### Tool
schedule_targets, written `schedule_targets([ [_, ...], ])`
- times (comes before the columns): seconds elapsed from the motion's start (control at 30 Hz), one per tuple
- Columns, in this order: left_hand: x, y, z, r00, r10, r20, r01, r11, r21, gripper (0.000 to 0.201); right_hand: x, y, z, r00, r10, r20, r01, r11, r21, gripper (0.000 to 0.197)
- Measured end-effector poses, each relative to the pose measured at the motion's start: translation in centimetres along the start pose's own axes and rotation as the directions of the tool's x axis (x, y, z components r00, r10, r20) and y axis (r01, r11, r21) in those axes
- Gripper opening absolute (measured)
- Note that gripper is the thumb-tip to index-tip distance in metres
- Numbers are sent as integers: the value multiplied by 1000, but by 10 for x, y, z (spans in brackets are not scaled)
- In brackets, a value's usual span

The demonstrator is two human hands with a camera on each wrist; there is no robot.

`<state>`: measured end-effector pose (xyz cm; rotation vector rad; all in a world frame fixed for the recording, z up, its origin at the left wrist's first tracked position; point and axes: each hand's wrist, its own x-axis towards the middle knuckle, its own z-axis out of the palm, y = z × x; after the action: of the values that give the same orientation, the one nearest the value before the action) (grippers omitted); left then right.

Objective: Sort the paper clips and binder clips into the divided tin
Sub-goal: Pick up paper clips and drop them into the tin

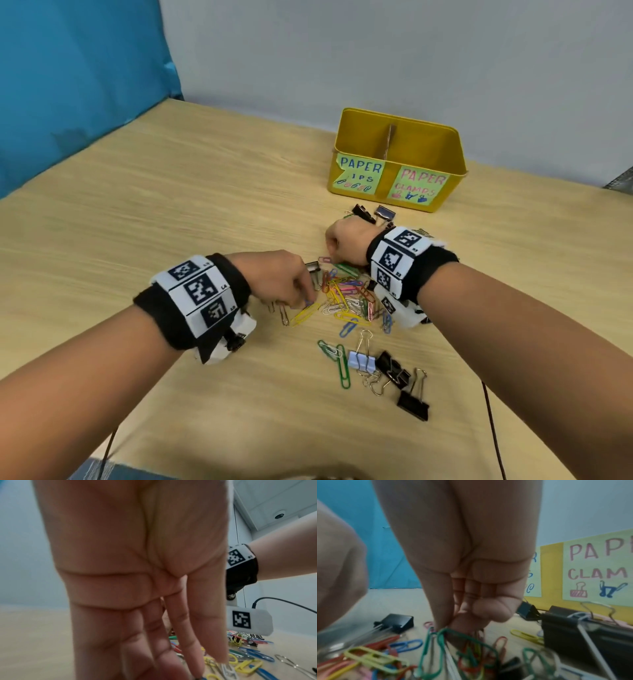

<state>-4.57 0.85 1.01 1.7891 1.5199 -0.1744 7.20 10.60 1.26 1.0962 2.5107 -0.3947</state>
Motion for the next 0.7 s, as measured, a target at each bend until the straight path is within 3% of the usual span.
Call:
schedule_targets([
  [0.13, -5, -3, -1, 991, -53, -121, 53, 999, -3, 30, -3, 0, -7, 993, 68, -94, -59, 994, 89, 15],
  [0.2, -6, -3, -2, 983, -58, -175, 60, 998, 11, 38, -5, 2, -8, 991, 119, -55, -116, 992, 42, 21],
  [0.3, -3, 3, -3, 986, -35, -161, 44, 998, 55, 47, -12, 1, -7, 984, 180, 2, -179, 979, -95, 37],
  [0.43, 5, 1, -4, 987, -87, -135, 106, 983, 148, 49, -27, -5, -8, 990, 15, 137, -1, 995, -103, 42],
  [0.6, -4, -9, -6, 958, -195, -211, 215, 974, 76, 50, -35, -8, -8, 995, -29, 91, 32, 999, -36, 49],
  [0.7, -18, -13, 6, 958, -270, -96, 280, 954, 110, 43, -40, -16, 6, 983, -72, 171, 75, 997, -15, 45],
])
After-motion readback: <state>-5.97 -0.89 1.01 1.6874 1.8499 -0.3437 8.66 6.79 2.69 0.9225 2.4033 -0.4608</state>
